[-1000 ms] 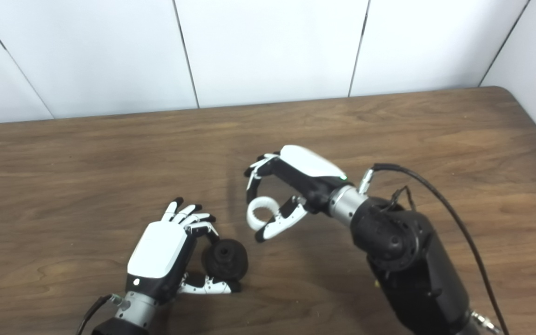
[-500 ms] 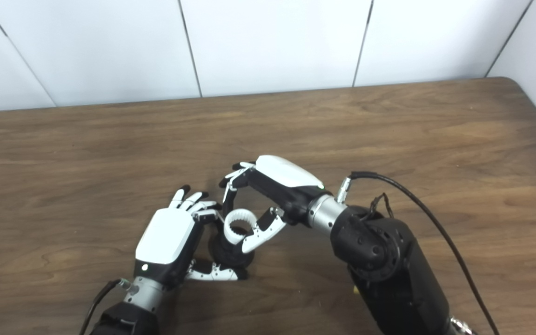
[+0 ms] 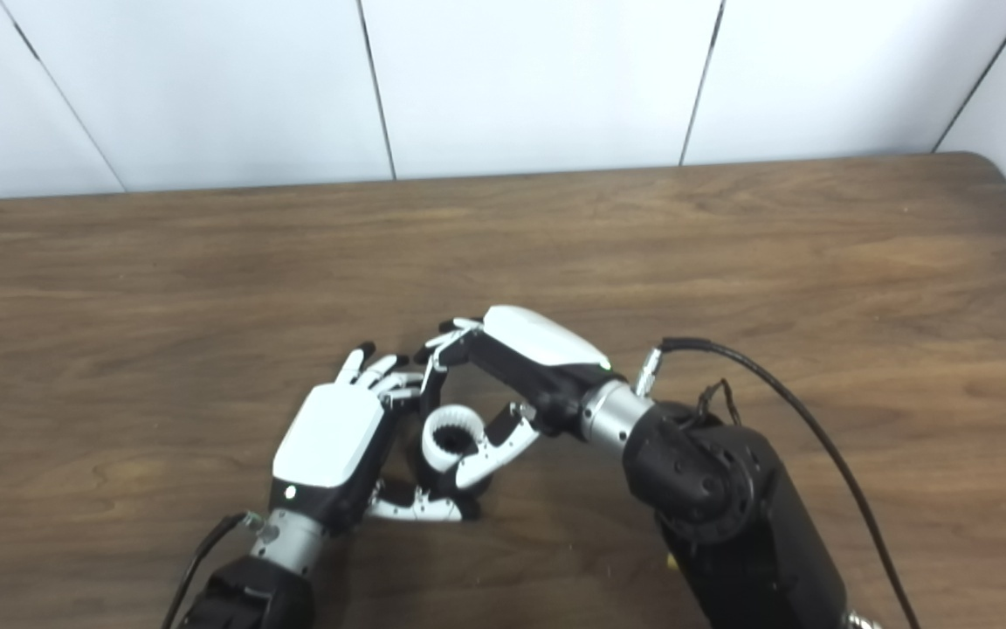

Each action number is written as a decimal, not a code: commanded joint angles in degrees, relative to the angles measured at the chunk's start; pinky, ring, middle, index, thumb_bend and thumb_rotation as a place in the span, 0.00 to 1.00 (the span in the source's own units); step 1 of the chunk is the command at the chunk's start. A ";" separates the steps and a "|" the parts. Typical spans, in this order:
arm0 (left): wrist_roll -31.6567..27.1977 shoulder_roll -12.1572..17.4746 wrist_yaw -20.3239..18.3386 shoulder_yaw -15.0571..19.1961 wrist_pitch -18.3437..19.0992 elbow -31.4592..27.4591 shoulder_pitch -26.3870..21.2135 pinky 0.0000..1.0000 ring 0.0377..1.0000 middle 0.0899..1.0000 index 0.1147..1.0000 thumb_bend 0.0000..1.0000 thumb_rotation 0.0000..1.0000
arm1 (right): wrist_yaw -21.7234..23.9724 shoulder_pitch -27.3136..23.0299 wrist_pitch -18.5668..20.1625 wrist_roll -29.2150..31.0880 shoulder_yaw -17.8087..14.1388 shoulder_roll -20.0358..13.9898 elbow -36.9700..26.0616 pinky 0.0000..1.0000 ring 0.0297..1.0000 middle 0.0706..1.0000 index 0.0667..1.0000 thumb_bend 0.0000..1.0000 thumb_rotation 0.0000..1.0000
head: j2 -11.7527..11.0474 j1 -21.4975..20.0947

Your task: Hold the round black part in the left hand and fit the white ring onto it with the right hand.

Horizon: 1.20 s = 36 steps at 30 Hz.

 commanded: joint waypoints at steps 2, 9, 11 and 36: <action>1.21 -0.32 -1.56 -0.77 0.20 -0.42 -0.56 1.00 0.90 0.75 0.42 0.52 0.06 | -2.04 -1.02 -0.91 0.51 0.06 0.06 -0.53 1.00 0.96 0.82 0.45 0.52 0.13 | 0.09 0.11; 1.00 -0.38 -1.53 -0.66 -0.06 -0.43 -0.56 1.00 0.89 0.75 0.42 0.52 0.06 | -3.65 -1.14 -1.75 0.38 0.51 -0.26 0.80 1.00 0.95 0.82 0.45 0.52 0.13 | 0.14 0.06; 1.17 -0.38 -1.49 -0.70 -0.07 -0.41 -0.56 1.00 0.89 0.75 0.42 0.52 0.06 | -4.18 -1.14 -2.02 0.48 0.62 -0.34 1.18 1.00 0.95 0.82 0.45 0.52 0.13 | 0.14 0.06; 1.72 -0.99 -2.43 -0.91 0.26 -1.06 -0.55 1.00 0.89 0.75 0.42 0.52 0.06 | -7.64 -0.32 -2.54 1.51 2.47 -0.32 3.51 1.00 0.95 0.82 0.45 0.52 0.13 | 0.12 0.02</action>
